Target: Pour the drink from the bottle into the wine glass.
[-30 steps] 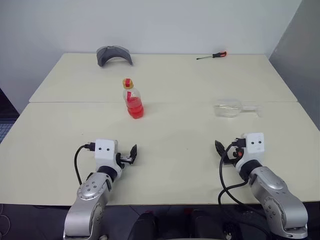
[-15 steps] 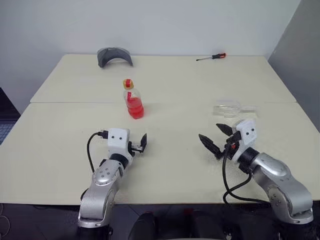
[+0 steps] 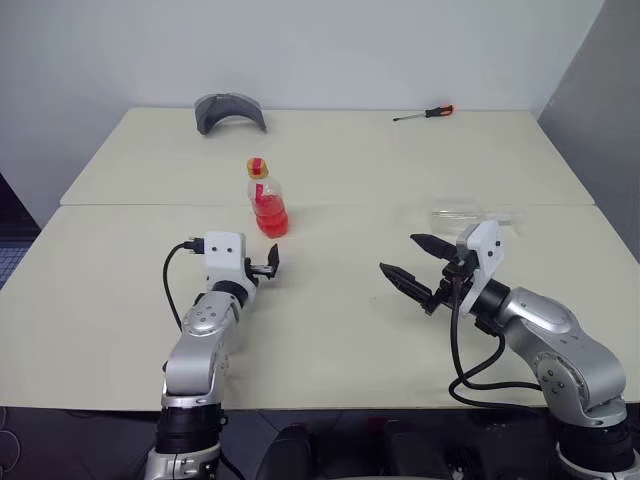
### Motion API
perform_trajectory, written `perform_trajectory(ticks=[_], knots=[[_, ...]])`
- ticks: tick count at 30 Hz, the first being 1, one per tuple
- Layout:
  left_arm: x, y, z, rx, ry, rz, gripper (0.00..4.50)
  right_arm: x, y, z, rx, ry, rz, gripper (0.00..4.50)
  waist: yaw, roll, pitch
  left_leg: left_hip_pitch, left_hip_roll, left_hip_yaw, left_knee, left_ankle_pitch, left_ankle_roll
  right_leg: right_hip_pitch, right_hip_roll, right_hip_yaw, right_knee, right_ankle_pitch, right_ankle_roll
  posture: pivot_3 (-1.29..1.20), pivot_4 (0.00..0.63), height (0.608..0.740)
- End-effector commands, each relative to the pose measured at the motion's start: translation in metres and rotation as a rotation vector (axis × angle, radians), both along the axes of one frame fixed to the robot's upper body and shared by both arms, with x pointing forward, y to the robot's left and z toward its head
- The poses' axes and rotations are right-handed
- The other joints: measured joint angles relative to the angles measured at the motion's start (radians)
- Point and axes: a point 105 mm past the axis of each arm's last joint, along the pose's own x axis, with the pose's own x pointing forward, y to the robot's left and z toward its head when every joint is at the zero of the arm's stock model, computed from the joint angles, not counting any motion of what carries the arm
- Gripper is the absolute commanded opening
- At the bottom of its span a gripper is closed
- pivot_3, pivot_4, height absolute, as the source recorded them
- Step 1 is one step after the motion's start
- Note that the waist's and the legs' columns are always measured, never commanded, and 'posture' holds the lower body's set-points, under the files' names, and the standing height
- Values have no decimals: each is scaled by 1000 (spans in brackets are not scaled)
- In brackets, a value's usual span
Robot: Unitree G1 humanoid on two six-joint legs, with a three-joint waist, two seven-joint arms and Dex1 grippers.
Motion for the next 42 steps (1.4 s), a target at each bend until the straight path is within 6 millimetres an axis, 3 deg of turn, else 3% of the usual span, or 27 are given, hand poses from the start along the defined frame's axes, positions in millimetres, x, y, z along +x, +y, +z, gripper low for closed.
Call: perform_trajectory(ticks=[1, 8, 22, 42], knots=[[7, 3, 20, 3, -78, -19, 4478, -5, 7, 16, 17, -59, 46, 4500, 0, 0, 0, 0, 0, 0, 0, 0, 0, 0, 0, 0, 0, 0, 0, 0, 150, 740], [19, -6, 30, 23, -144, -73, 4478, -10, 13, 19, 3, -83, 105, 4500, 0, 0, 0, 0, 0, 0, 0, 0, 0, 0, 0, 0, 0, 0, 1, 0, 150, 740], [42, -1, 41, 52, -193, -63, 4478, -9, 16, 24, 1, -95, 108, 4500, 0, 0, 0, 0, 0, 0, 0, 1, -1, 0, 0, 0, 0, 0, 1, 0, 150, 740], [65, -14, 44, 45, -222, -77, 4478, -9, 20, 26, 7, -100, 105, 4500, 0, -1, 1, -1, 0, 0, 0, 1, -2, -1, 0, 0, 0, 0, 1, 0, 150, 740]])
